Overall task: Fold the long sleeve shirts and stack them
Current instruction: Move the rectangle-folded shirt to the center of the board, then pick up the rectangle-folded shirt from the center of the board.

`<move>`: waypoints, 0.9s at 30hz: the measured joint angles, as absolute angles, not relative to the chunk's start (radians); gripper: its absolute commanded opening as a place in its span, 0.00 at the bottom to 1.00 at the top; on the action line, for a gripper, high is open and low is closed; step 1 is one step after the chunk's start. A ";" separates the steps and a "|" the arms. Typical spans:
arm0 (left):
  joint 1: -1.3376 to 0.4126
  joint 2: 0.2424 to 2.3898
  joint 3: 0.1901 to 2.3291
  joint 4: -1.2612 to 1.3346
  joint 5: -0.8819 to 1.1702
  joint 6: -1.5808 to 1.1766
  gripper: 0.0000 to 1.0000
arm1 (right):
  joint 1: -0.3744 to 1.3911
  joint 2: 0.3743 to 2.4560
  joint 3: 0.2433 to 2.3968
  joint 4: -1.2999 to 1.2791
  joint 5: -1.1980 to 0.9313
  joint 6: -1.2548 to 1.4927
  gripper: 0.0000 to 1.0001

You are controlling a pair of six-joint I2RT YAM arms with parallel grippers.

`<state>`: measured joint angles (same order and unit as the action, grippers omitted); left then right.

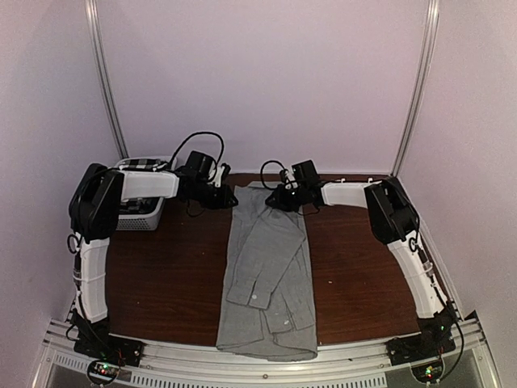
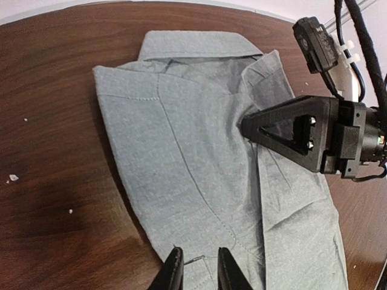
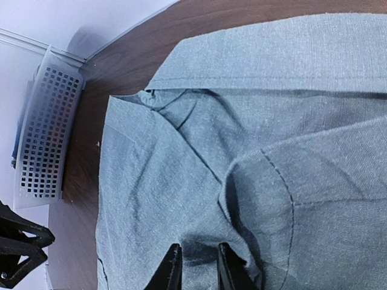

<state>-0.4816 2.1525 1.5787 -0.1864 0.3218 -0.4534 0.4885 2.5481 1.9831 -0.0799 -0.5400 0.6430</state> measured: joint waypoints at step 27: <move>-0.662 1.661 0.907 -0.056 0.371 -0.666 0.34 | 0.577 1.850 1.275 -0.070 -0.418 0.527 0.61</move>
<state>-0.6617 1.6608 0.9070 -0.0559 0.3710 -0.6662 0.5774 1.8500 1.2751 -0.0696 -0.4183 0.5266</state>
